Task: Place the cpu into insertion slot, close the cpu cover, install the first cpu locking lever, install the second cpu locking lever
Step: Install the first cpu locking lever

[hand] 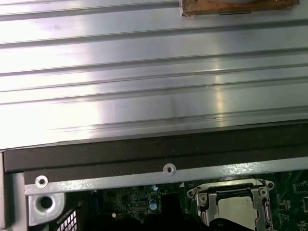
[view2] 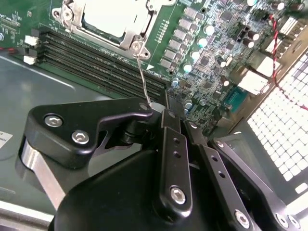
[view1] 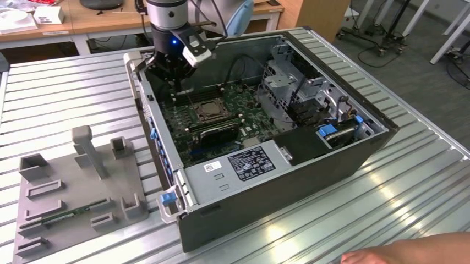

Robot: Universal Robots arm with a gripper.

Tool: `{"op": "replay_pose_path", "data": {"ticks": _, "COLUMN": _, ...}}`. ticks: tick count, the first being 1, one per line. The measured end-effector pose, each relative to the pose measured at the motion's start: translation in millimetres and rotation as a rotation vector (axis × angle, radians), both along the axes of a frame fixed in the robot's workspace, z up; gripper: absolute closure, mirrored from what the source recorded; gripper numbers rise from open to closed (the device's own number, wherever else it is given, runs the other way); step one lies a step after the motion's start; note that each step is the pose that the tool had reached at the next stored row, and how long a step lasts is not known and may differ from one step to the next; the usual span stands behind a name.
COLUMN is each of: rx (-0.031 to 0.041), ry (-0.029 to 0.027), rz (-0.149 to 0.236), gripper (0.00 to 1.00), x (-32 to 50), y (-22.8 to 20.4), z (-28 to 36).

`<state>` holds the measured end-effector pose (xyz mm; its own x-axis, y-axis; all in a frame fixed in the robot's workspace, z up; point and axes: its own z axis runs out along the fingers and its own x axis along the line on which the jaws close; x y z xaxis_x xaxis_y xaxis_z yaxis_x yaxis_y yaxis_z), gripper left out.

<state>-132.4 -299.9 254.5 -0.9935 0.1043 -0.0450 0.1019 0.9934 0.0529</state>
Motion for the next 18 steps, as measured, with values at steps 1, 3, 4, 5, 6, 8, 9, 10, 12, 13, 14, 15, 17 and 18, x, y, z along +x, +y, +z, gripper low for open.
{"op": "replay_pose_path", "data": {"ticks": 1, "rx": 0.0013, "ry": 0.0, "rz": 0.0, "gripper": 0.9, "x": 0.0, "y": 0.6, "z": -0.1}}
{"op": "replay_pose_path", "data": {"ticks": 3, "rx": 0.0034, "ry": 0.0001, "rz": 0.0, "gripper": 0.9, "x": 0.0, "y": 1.0, "z": -0.1}}
{"op": "replay_pose_path", "data": {"ticks": 4, "rx": 0.0035, "ry": 0.0, "rz": 0.0, "gripper": 0.9, "x": 0.1, "y": 1.3, "z": -0.2}}
{"op": "replay_pose_path", "data": {"ticks": 5, "rx": 0.0035, "ry": 0.0, "rz": 0.0, "gripper": 0.9, "x": 0.4, "y": 1.5, "z": -0.2}}
{"op": "replay_pose_path", "data": {"ticks": 6, "rx": 0.0036, "ry": 0.0, "rz": 0.0, "gripper": 0.9, "x": 1.0, "y": 1.7, "z": -0.2}}
{"op": "replay_pose_path", "data": {"ticks": 8, "rx": 0.0035, "ry": 0.0, "rz": 0.0, "gripper": 0.9, "x": 3.2, "y": 1.9, "z": -0.2}}
{"op": "replay_pose_path", "data": {"ticks": 9, "rx": 0.0036, "ry": 0.0, "rz": 0.0, "gripper": 0.9, "x": 4.9, "y": 1.9, "z": -0.2}}
{"op": "replay_pose_path", "data": {"ticks": 10, "rx": 0.0035, "ry": 0.0, "rz": 0.0, "gripper": 0.9, "x": 6.8, "y": 1.9, "z": -0.2}}
{"op": "replay_pose_path", "data": {"ticks": 12, "rx": 0.0036, "ry": 0.0, "rz": 0.0, "gripper": 0.9, "x": 11.3, "y": 1.9, "z": -0.2}}
{"op": "replay_pose_path", "data": {"ticks": 13, "rx": 0.0035, "ry": 0.0, "rz": 0.0, "gripper": 0.9, "x": 13.8, "y": 1.9, "z": -0.2}}
{"op": "replay_pose_path", "data": {"ticks": 14, "rx": 0.0035, "ry": 0.0, "rz": 0.0, "gripper": 0.9, "x": 16.9, "y": 1.9, "z": -0.2}}
{"op": "replay_pose_path", "data": {"ticks": 15, "rx": 0.0035, "ry": 0.0, "rz": -0.001, "gripper": 0.9, "x": 20.0, "y": 2.0, "z": -0.2}}
{"op": "replay_pose_path", "data": {"ticks": 17, "rx": 0.0033, "ry": 0.0001, "rz": -0.001, "gripper": 0.9, "x": 26.6, "y": 1.9, "z": -0.2}}
{"op": "replay_pose_path", "data": {"ticks": 18, "rx": 0.0031, "ry": 0.0001, "rz": -0.002, "gripper": 0.9, "x": 33.6, "y": 1.9, "z": -0.2}}
